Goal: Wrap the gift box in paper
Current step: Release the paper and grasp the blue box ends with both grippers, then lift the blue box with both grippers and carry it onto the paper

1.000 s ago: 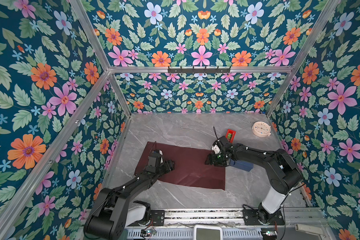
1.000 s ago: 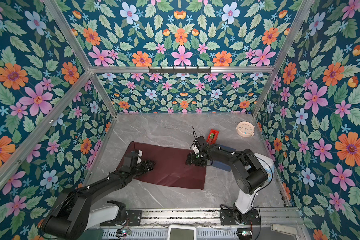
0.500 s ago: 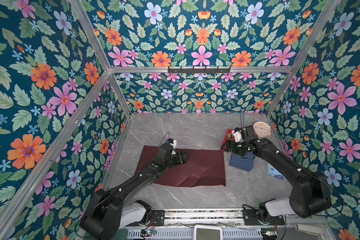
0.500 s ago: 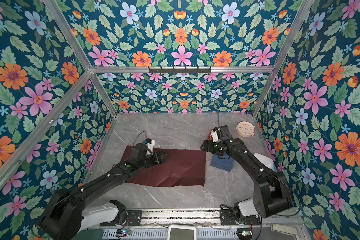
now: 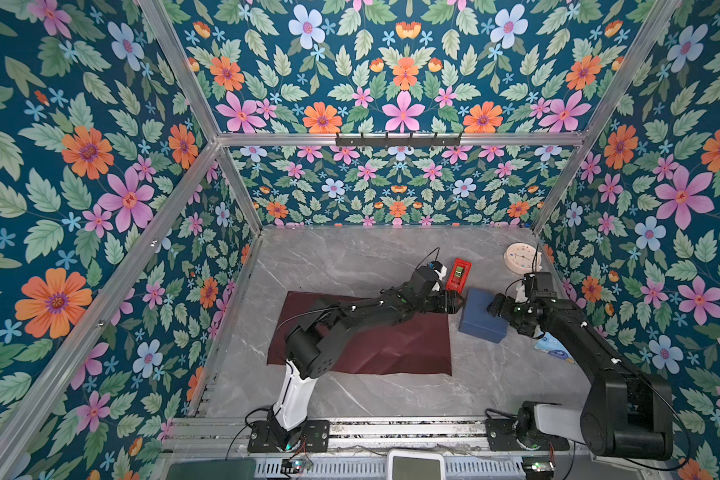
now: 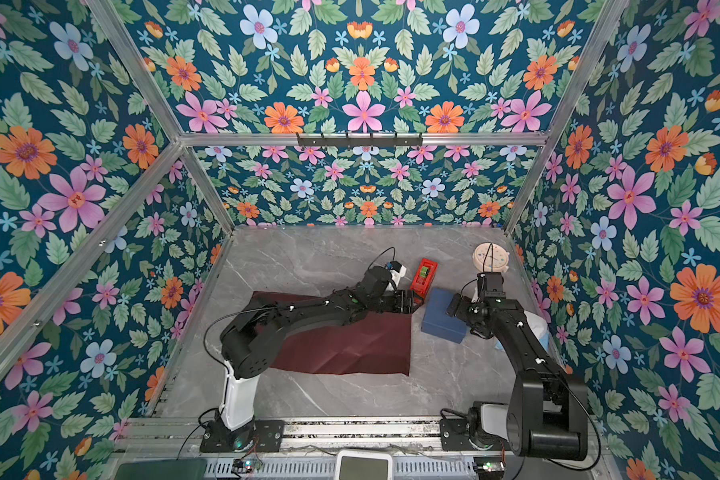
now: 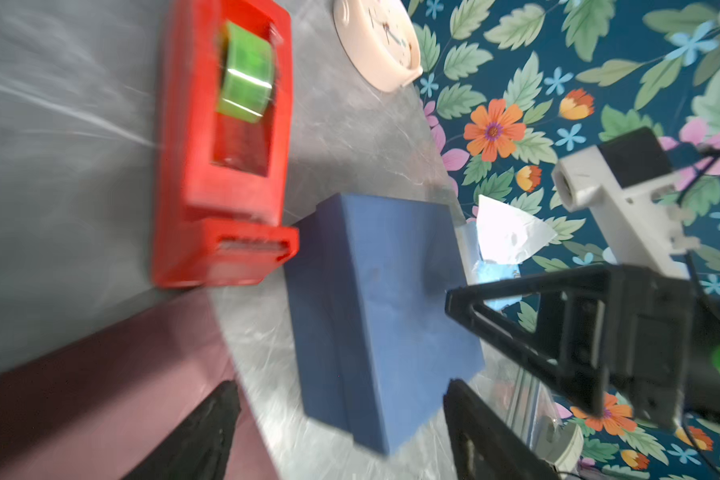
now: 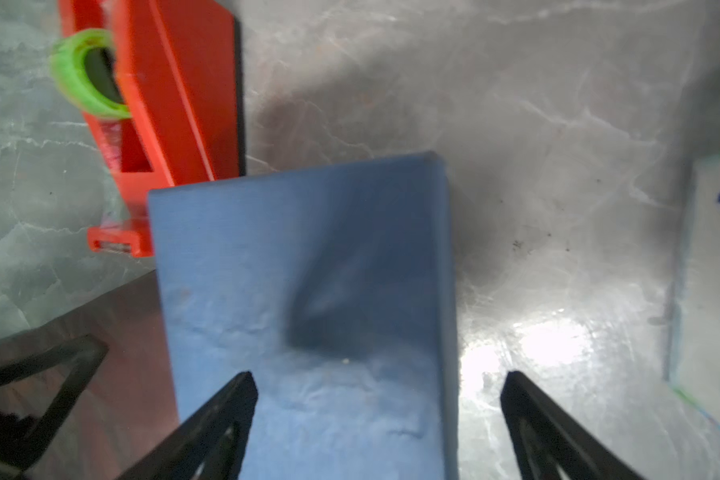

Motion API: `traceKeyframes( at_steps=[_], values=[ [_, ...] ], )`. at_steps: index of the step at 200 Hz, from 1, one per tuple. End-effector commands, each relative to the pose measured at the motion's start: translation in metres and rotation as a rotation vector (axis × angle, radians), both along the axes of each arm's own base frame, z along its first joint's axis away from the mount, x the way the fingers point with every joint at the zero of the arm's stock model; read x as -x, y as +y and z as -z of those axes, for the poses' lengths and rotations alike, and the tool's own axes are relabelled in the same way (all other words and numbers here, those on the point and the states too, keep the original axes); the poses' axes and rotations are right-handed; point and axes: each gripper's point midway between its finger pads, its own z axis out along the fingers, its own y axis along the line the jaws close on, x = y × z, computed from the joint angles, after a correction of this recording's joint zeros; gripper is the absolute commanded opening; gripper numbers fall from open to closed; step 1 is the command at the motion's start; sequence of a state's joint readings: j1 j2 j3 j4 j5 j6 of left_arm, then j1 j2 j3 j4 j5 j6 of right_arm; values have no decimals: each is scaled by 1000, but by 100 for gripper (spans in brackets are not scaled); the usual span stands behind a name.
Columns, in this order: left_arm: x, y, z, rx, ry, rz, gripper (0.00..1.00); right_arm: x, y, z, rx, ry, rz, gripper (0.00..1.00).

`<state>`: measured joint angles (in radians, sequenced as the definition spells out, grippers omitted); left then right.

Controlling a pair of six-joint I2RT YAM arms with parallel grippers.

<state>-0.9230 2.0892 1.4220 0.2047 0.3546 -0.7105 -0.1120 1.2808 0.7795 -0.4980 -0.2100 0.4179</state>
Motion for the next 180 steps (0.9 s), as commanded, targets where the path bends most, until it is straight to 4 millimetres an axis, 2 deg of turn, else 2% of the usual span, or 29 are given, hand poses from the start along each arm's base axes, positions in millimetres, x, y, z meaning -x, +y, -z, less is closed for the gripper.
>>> traceKeyframes(
  at_steps=[1,29,75,99,129,161,180],
  values=[
    [6,-15,13,-26,40,47,81,-8,11,-4,-112,-49,-24,93],
    [11,-29,36,-53,93,66,81,-8,20,0,-183,-49,-37,90],
    [24,-50,44,-37,121,114,80,-5,19,11,-257,-75,-7,85],
    [33,-57,28,20,120,158,78,-5,30,0,-318,-149,-44,81],
    [48,-60,-6,125,118,228,77,-1,50,-24,-418,-248,-117,75],
    [58,-46,-37,149,71,259,77,12,77,-43,-439,-280,-196,74],
    [62,-29,-40,130,75,255,77,17,98,-49,-441,-274,-236,74]
  ],
)
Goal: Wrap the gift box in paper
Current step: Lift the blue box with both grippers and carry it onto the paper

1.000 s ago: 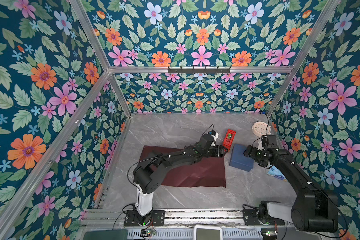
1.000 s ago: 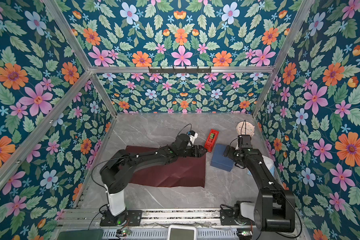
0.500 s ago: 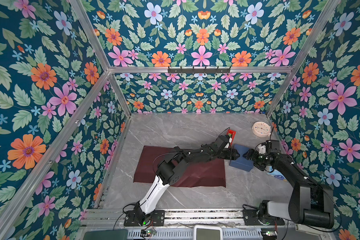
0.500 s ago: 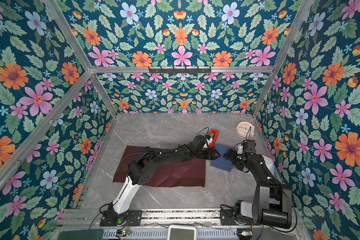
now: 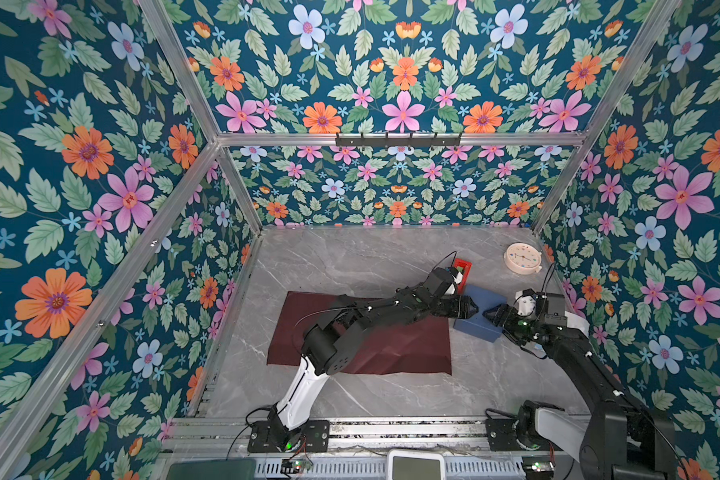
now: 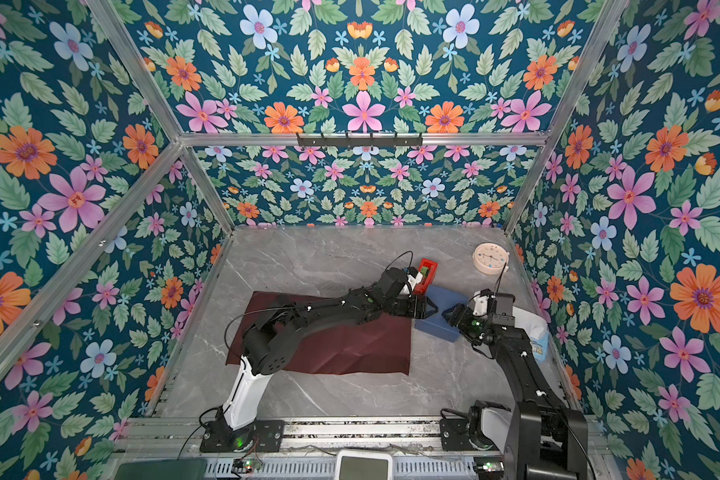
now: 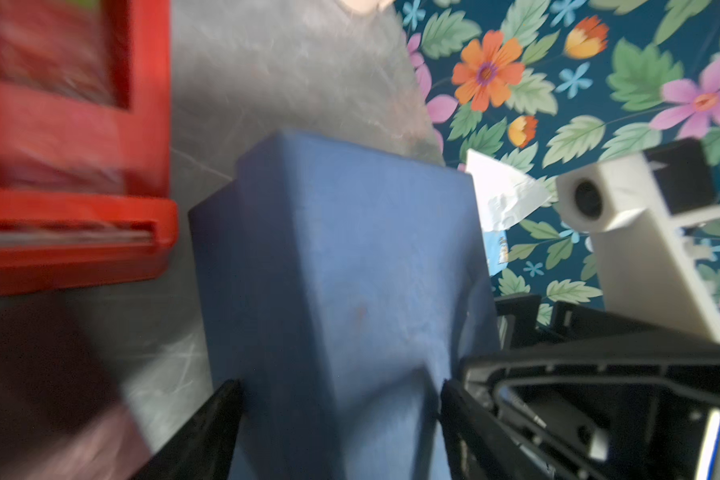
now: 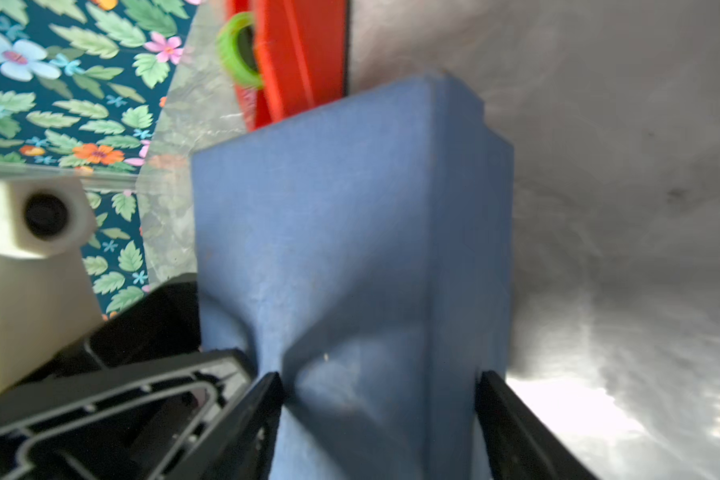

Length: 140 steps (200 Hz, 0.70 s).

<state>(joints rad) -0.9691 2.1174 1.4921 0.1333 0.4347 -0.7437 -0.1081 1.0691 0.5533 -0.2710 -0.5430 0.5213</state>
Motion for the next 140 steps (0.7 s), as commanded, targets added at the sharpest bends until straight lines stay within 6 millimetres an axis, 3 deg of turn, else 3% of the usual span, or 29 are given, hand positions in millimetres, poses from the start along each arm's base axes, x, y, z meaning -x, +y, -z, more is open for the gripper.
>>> traceKeyframes(
  at_steps=[1,24,78,103,140],
  values=[
    [30,-4,-37,127,2,152,77,0,43,-30,-121,-79,-133,74],
    [25,32,-39,102,7,98,75,2,72,-35,-87,-78,-190,74],
    [32,132,-11,5,85,-46,74,-3,154,-40,-74,-49,-333,73],
    [41,175,-1,-40,114,-116,74,-5,196,-34,-92,-13,-402,73],
    [35,243,13,-121,131,-254,74,-3,256,-25,-123,36,-505,73]
  ],
)
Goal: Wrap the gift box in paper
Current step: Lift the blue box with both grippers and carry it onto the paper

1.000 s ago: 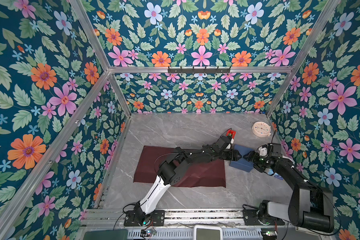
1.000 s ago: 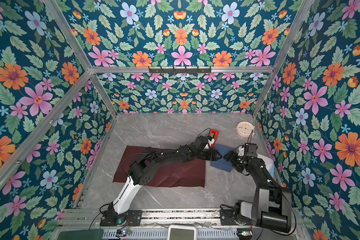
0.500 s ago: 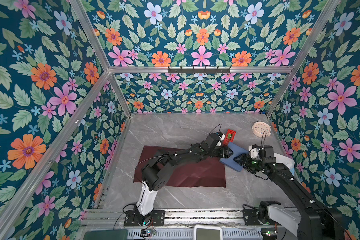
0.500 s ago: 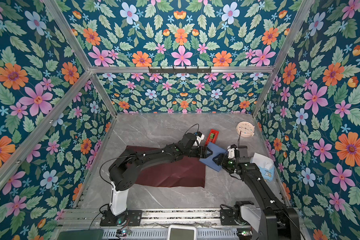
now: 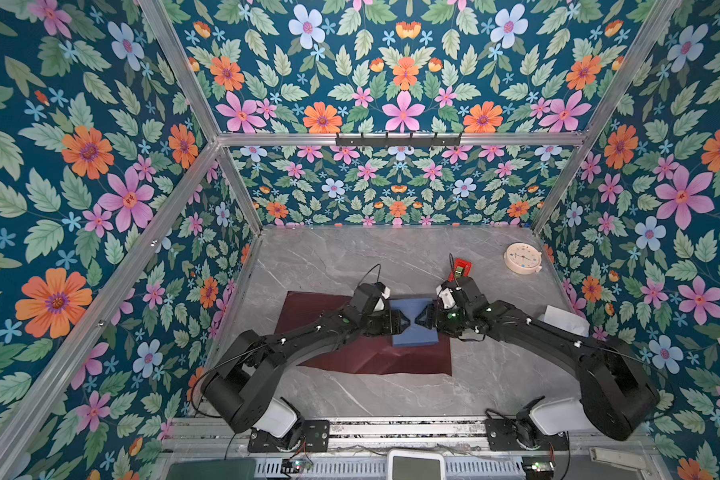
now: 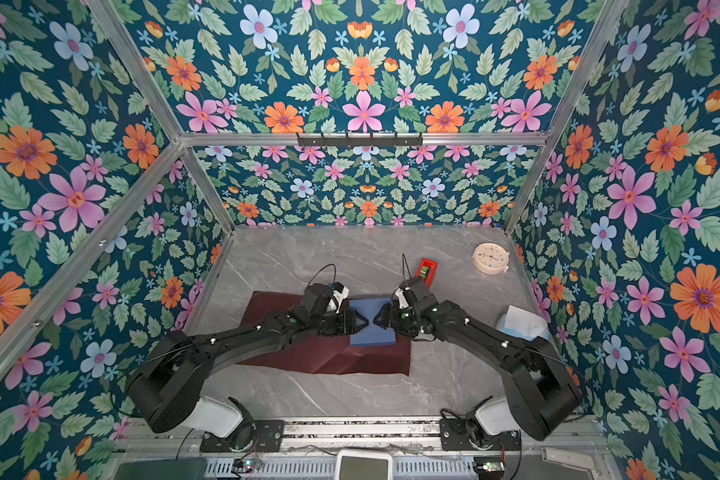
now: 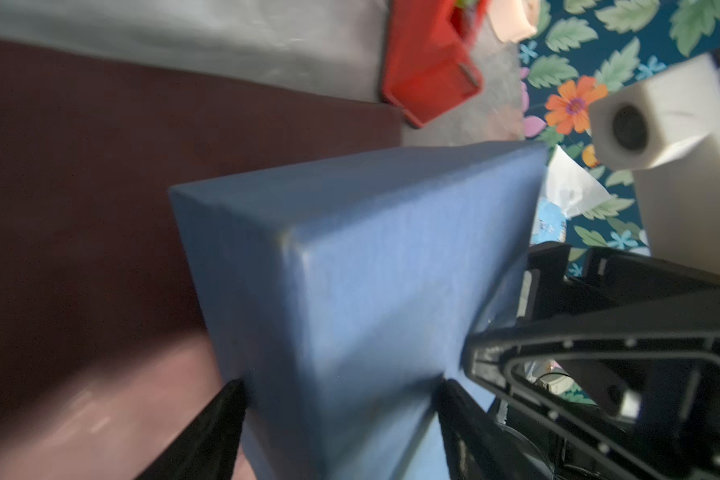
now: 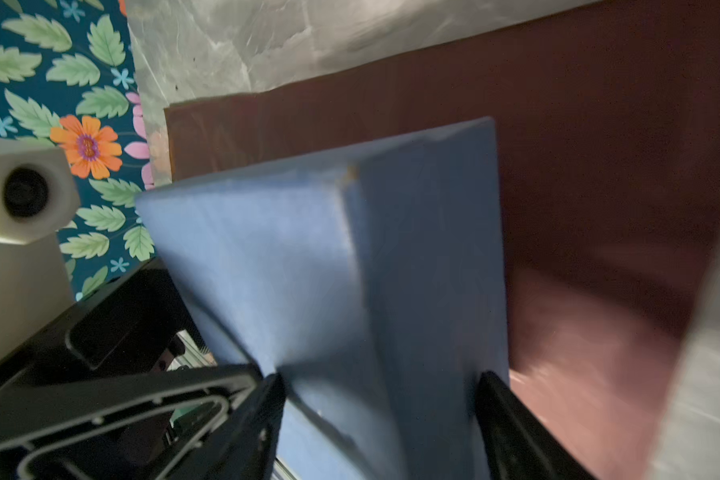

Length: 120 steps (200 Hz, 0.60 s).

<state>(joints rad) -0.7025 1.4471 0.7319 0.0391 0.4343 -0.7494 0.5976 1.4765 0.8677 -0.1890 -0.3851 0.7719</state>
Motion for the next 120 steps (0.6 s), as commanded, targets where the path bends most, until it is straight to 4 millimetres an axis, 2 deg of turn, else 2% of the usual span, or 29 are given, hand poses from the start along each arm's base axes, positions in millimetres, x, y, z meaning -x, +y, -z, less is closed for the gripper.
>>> traceKeyframes(
  at_steps=[1,29,32,49,83,120],
  values=[
    [4,19,-4,13,3,12,74,-11,51,-26,-153,-54,-68,73],
    [-2,59,1,-40,8,-72,75,-10,82,-23,-172,-26,-109,73],
    [-3,62,2,-44,9,-78,75,-8,85,-11,-157,-2,-113,73],
    [-4,81,7,-79,18,-121,75,-6,98,-4,-156,23,-131,74],
    [-2,118,21,-165,31,-221,78,-1,113,5,-162,55,-156,75],
    [-13,151,25,-233,11,-311,80,-1,122,5,-175,59,-177,77]
  ],
)
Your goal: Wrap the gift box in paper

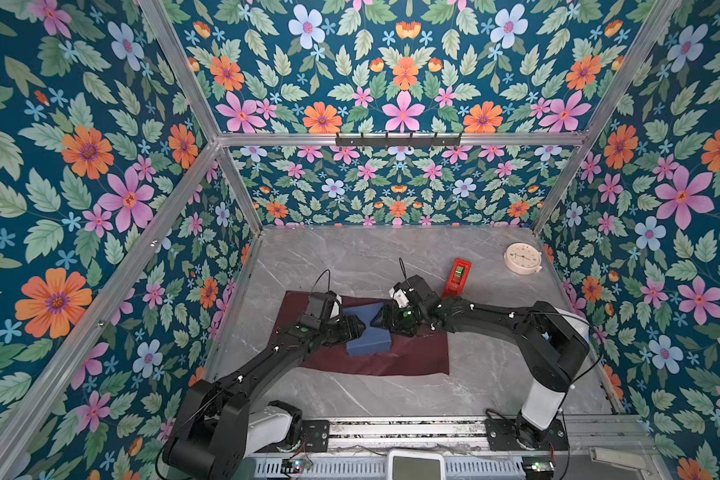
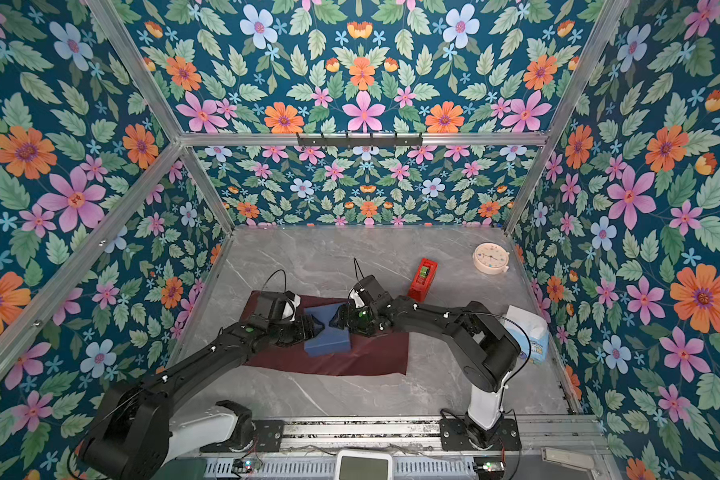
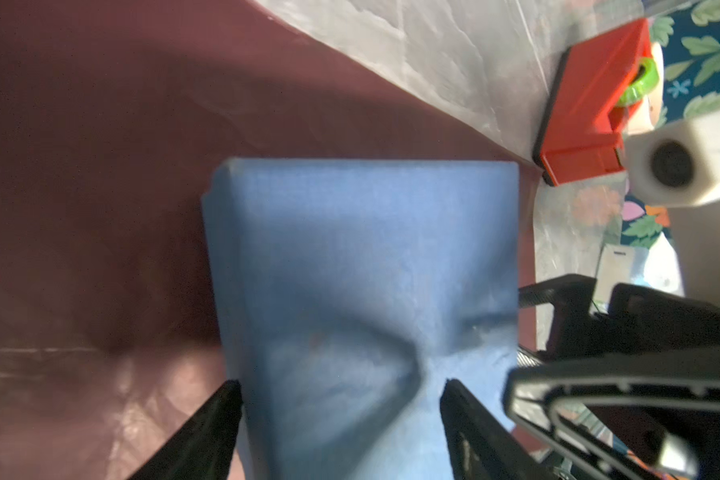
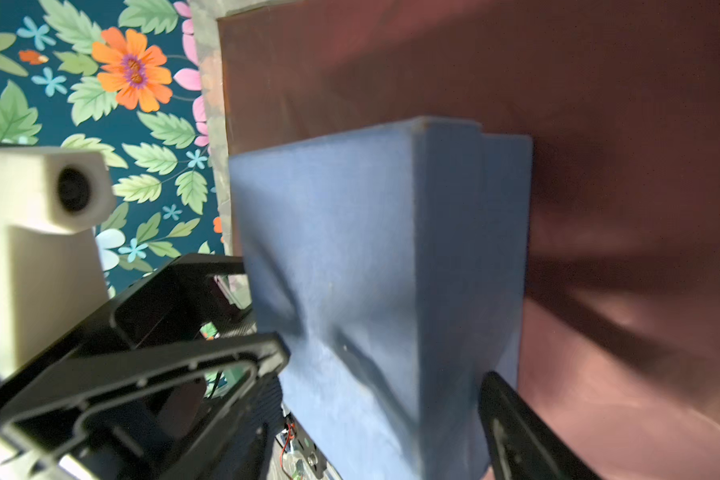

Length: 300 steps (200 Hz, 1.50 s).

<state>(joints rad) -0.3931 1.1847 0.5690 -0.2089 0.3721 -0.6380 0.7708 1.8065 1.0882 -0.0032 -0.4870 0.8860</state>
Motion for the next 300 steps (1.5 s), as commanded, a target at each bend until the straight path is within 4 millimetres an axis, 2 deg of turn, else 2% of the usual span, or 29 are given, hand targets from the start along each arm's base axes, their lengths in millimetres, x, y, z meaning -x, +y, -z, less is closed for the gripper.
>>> traceKeyframes(
  at_steps=[1,28,39,52,60,62,67,88,109,123,140,184,217,246,262,274,300],
  values=[
    [-6,22,5,-80,-16,-37,80,-2,10,-9,-47,-8,-14,77],
    [-16,36,8,-104,-25,-75,82,3,9,-11,-44,-10,-44,79],
    [-21,40,4,-109,-42,-92,83,8,-2,-9,-2,-12,-57,81],
    [-27,46,-6,-105,-79,-124,84,11,-31,-5,79,-23,-38,82],
    [-29,52,-12,-107,-107,-150,85,13,-55,3,131,-15,-13,82],
    [-30,53,-14,-108,-113,-158,85,14,-61,-3,131,-26,-7,82],
    [-32,59,-17,-114,-127,-181,85,16,-76,-3,153,-26,10,82],
    [-39,74,-27,-88,-158,-240,86,34,-139,13,292,22,85,82],
    [-47,82,-30,-55,-164,-280,86,51,-171,25,332,77,147,82],
    [-53,83,-34,-33,-176,-297,85,58,-177,33,331,109,175,82],
    [-57,79,-40,-1,-191,-294,85,60,-173,40,300,134,196,82],
    [-58,75,-36,15,-184,-275,85,49,-159,45,198,116,225,75],
    [-55,74,-35,16,-183,-270,84,35,-154,50,106,115,262,58],
    [-54,80,-35,-16,-197,-281,85,31,-165,50,94,92,298,27],
    [-53,85,-32,-63,-189,-282,85,40,-173,53,112,106,288,10],
    [-52,92,-33,-107,-187,-285,86,49,-182,57,126,141,280,3],
    [-53,98,-43,-145,-211,-295,86,74,-212,67,181,233,291,0]
  ],
)
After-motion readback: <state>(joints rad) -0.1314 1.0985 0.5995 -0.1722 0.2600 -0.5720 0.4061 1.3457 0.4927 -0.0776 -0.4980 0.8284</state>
